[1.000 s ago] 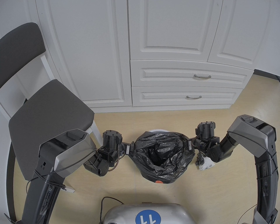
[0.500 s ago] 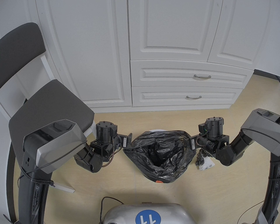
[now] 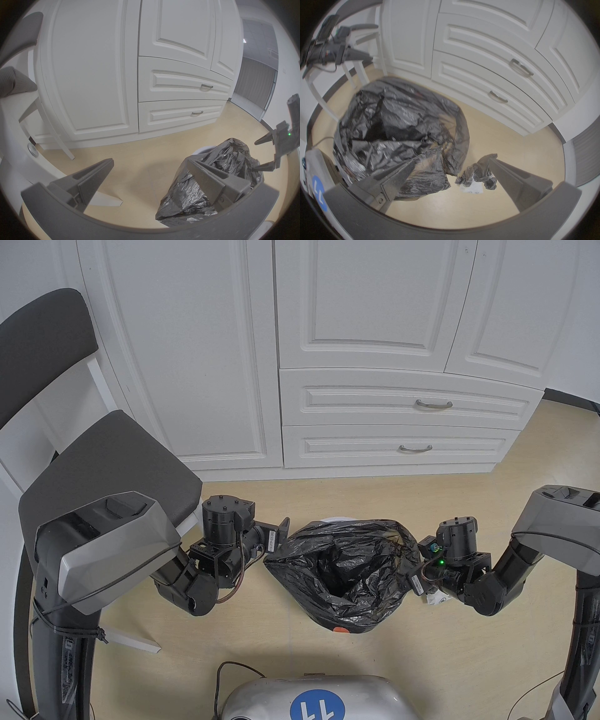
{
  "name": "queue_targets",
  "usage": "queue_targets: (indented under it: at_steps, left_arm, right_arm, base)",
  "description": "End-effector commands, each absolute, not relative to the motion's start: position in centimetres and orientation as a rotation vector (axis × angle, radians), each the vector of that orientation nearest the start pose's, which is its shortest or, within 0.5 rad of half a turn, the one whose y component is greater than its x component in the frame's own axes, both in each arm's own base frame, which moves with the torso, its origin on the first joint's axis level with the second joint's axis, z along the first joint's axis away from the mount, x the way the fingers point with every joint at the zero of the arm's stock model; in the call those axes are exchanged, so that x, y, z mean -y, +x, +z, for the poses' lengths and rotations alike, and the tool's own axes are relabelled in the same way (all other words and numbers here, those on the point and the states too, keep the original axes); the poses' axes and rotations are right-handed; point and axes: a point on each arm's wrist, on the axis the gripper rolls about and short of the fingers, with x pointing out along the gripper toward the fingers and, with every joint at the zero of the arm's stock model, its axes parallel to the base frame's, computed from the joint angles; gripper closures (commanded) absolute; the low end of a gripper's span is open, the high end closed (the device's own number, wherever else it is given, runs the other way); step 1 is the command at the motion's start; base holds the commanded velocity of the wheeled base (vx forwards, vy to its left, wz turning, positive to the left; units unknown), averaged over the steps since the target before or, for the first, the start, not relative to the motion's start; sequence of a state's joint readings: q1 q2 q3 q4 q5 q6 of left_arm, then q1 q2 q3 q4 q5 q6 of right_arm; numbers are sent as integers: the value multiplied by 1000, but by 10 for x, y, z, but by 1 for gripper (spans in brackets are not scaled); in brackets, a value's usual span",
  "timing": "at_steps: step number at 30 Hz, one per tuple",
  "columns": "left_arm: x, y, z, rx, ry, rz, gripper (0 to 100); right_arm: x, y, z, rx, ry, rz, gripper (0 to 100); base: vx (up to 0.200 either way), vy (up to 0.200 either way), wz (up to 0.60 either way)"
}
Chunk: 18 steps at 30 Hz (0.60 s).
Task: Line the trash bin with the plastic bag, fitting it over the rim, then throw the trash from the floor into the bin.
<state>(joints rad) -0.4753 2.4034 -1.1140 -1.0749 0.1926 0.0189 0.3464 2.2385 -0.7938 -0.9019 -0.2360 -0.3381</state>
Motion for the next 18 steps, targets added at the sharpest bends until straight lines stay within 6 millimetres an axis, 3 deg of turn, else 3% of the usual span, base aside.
queue_targets:
  at_steps: [1, 10, 18]
  left_arm:
    - [198, 393, 35, -189, 95, -285, 0]
    - [199, 393, 33, -195, 97, -287, 0]
    - [202, 390, 31, -193, 97, -296, 0]
  right_arm:
    - [-109, 353, -1, -560, -523, 182, 0]
    - [-101, 350, -1, -572, -544, 203, 0]
    - [-115, 380, -55, -610, -477, 193, 0]
  base:
    - [0, 0, 0]
    - [0, 0, 0]
    - [0, 0, 0]
